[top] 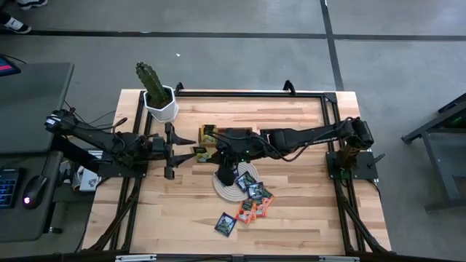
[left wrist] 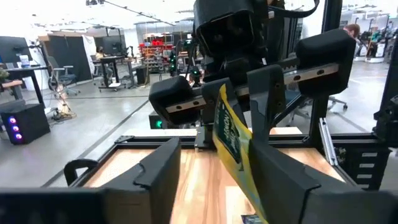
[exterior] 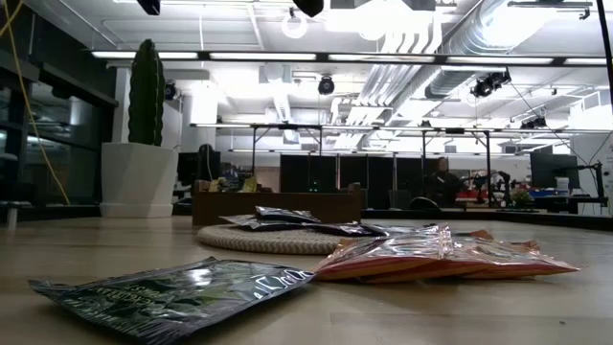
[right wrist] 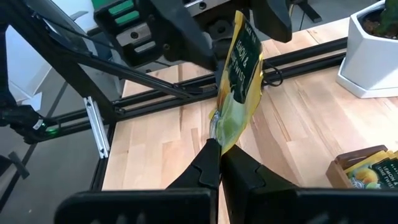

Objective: Pick & Place Tea
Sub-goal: Put the yellow tea bag into the left section of the wooden organizer

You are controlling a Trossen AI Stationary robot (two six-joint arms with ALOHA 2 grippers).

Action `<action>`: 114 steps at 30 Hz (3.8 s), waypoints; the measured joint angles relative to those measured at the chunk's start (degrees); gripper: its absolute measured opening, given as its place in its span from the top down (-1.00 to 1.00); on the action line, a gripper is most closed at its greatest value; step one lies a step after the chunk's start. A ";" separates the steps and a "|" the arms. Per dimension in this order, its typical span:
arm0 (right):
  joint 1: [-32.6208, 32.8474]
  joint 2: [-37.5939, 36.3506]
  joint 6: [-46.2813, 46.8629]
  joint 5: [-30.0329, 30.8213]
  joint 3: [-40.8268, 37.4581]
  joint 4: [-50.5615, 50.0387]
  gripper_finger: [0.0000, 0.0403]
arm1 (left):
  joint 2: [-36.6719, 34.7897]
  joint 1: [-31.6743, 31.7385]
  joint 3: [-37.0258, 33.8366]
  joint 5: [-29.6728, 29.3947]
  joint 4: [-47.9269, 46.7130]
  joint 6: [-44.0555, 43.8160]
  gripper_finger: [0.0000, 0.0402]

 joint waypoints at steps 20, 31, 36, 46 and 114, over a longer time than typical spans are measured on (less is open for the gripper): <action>0.74 0.00 0.00 0.72 0.09 -1.85 1.00 | 0.00 0.00 0.00 0.30 1.38 -2.30 0.98; 0.74 0.00 1.31 0.07 0.11 -2.69 1.00 | 0.11 0.00 0.00 2.97 1.36 -2.87 1.00; 0.74 0.00 0.99 1.00 0.07 -2.98 1.00 | 0.90 0.00 0.00 2.68 1.35 -3.79 1.00; 0.74 0.00 0.24 1.32 0.00 -2.64 1.00 | 0.87 0.00 0.00 2.48 0.62 -3.92 0.79; 7.94 -9.53 14.79 16.78 -0.02 -29.52 0.65 | 6.47 21.62 -0.04 10.73 -16.06 -1.79 1.00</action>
